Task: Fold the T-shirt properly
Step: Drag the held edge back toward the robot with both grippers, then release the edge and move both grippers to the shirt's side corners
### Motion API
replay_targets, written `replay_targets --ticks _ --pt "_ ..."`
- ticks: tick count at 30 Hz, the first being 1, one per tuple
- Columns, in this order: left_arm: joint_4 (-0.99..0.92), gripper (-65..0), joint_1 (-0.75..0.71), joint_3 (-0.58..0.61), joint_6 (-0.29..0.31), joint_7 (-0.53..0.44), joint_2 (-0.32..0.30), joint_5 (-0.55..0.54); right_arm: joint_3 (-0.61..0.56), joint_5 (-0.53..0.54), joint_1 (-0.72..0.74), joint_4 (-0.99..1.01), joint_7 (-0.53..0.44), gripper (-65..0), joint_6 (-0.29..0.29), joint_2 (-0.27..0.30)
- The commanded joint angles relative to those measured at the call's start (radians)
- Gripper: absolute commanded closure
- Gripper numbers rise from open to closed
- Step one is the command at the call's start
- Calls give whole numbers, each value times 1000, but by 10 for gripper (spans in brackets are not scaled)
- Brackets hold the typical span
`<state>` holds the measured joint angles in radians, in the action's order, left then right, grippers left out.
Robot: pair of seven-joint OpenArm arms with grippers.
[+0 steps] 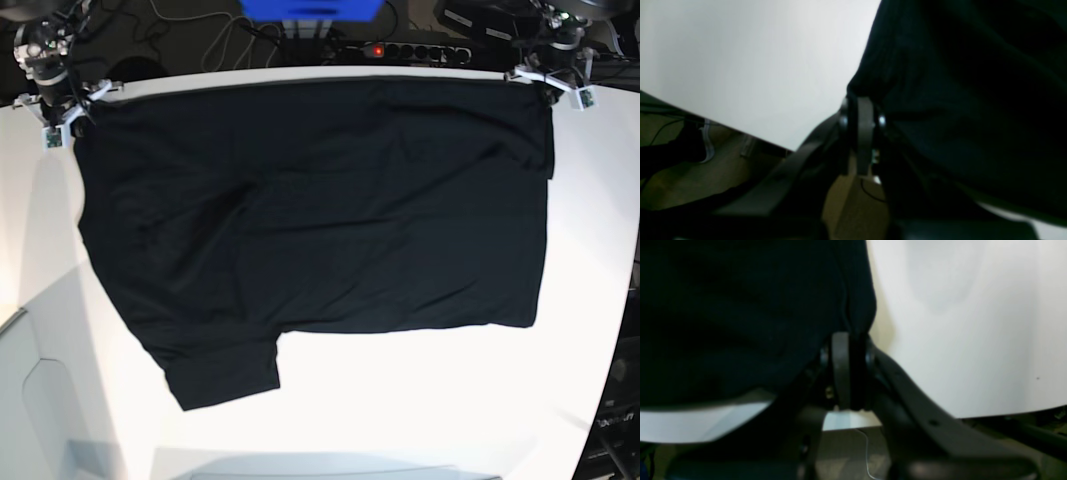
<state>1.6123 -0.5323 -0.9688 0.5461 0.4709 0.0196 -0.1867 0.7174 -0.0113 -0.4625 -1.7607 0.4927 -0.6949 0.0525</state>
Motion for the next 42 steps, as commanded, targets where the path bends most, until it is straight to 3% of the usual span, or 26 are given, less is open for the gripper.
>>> replay_targets --ticks 1,3,9,12,15,19,21,27,33,38,42 --pt "12 -1 -15 -2 -1 13 -7 10 6 10 1 -15 -19 0 -3 11" --pt "12 -4 -15 -5 -1 13 -8 8 6 10 3 -15 -19 -2 -3 13" --pt "13 -32 -16 -9 1 15 -7 6 6 10 -5 -20 -22 -147 -3 13" --pt "29 -131 -41 -3 4 47 -16 0 8 12 -5 -21 -24 -207 -3 13" --pt "79 -262 -39 -11 56 85 -19 0 31 17 3 -29 -24 -240 -3 11" --pt "162 -419 -39 -11 82 88 0 0 46 17 26 -57 -25 -248 -3 -21" --pt "187 -457 -38 -12 82 87 9 0 77 17 40 -75 -24 -248 -3 -41" --pt "217 -463 -10 -31 84 87 10 0 117 17 90 -109 -21 -249 -3 -73" --pt "214 -465 143 -143 88 90 3 10 107 12 192 -110 -16 -257 -3 -73" --pt "208 -466 245 -152 82 90 -37 11 17 1 285 -101 -15 -312 -3 -55" --pt "191 -466 332 -151 81 90 -51 11 -78 -117 422 -57 42 -332 -3 -50"
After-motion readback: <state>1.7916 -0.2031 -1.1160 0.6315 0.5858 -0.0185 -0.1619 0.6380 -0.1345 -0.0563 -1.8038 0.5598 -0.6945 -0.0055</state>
